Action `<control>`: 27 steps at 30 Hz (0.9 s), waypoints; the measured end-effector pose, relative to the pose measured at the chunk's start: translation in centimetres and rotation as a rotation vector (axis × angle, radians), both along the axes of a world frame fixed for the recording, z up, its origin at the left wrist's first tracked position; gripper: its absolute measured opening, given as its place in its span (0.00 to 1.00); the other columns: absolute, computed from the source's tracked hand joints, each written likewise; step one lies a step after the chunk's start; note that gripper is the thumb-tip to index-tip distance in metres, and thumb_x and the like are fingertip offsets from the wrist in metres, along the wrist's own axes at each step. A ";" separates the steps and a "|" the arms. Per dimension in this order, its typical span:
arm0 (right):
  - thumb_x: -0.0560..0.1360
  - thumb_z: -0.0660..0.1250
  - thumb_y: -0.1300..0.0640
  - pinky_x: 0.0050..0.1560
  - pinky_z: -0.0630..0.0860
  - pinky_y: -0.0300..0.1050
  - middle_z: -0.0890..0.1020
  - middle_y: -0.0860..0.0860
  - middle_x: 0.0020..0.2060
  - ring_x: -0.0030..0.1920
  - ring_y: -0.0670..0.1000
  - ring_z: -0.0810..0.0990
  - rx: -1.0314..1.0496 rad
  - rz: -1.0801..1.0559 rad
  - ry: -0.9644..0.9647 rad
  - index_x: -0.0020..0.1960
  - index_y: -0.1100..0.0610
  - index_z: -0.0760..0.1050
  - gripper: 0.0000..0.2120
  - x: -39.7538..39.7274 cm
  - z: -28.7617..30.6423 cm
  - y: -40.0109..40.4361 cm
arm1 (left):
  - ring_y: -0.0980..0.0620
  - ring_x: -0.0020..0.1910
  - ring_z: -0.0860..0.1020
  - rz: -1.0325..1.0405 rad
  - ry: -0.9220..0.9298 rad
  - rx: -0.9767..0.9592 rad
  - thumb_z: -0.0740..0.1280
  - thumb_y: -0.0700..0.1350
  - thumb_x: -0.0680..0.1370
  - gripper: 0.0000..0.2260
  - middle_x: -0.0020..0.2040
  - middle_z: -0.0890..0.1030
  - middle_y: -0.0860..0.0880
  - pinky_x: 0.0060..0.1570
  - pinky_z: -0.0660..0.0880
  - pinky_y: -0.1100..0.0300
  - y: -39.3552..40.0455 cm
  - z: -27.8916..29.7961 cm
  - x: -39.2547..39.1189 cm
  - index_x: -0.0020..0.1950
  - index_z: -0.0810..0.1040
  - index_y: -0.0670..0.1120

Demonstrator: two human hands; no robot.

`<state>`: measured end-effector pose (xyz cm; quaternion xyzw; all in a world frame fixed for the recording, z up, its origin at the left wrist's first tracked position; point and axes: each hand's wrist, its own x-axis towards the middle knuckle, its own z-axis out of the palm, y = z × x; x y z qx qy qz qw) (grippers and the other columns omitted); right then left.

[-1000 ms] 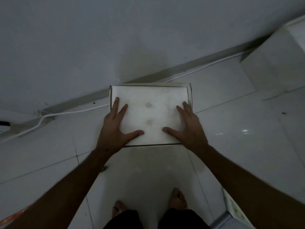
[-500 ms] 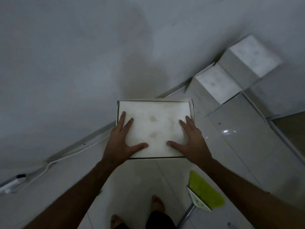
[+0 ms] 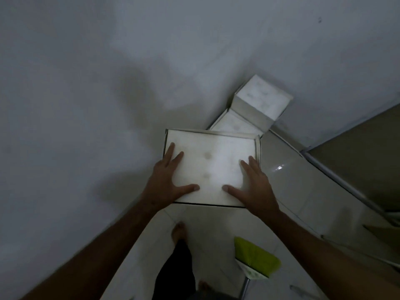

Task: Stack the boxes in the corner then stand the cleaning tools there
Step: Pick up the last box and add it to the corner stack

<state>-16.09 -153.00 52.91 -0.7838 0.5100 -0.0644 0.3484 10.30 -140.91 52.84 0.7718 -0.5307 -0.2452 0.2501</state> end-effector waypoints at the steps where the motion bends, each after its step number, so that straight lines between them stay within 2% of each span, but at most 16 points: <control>1: 0.66 0.68 0.24 0.76 0.59 0.58 0.55 0.50 0.81 0.80 0.55 0.55 -0.007 -0.020 0.000 0.79 0.49 0.61 0.49 0.1 0.1 -0.8 | 0.42 0.76 0.61 -0.028 0.001 0.000 0.71 0.75 0.64 0.51 0.81 0.43 0.63 0.71 0.67 0.42 -1.5 0.1 0.5 0.80 0.60 0.53; 8: 0.67 0.71 0.29 0.73 0.55 0.47 0.55 0.49 0.81 0.79 0.53 0.56 0.028 -0.222 0.020 0.80 0.47 0.60 0.48 0.1 -0.6 -7.4 | 0.43 0.77 0.61 -0.223 0.016 0.029 0.68 0.78 0.63 0.52 0.81 0.45 0.63 0.70 0.68 0.41 -13.6 -0.5 2.4 0.80 0.62 0.53; 17: 0.67 0.69 0.27 0.73 0.57 0.50 0.54 0.49 0.81 0.79 0.55 0.56 0.070 -0.359 0.007 0.80 0.49 0.61 0.49 -1.2 -2.9 -18.5 | 0.45 0.77 0.61 -0.347 0.024 0.059 0.70 0.76 0.63 0.51 0.81 0.45 0.64 0.71 0.67 0.42 -28.8 -2.6 1.2 0.80 0.62 0.53; 22: 0.69 0.71 0.31 0.74 0.61 0.53 0.55 0.50 0.81 0.78 0.57 0.57 0.080 -0.400 0.008 0.79 0.49 0.61 0.46 -1.5 -5.4 -24.7 | 0.48 0.78 0.59 -0.373 0.041 0.064 0.72 0.75 0.62 0.52 0.82 0.46 0.62 0.73 0.66 0.46 -36.0 -5.4 1.0 0.80 0.63 0.51; 27: 0.69 0.72 0.31 0.72 0.58 0.47 0.54 0.49 0.81 0.78 0.55 0.56 0.093 -0.475 -0.004 0.79 0.49 0.63 0.45 -0.9 -10.8 -28.0 | 0.48 0.79 0.59 -0.437 0.038 0.054 0.71 0.76 0.62 0.52 0.82 0.48 0.60 0.73 0.66 0.44 -41.6 -10.2 1.4 0.79 0.64 0.50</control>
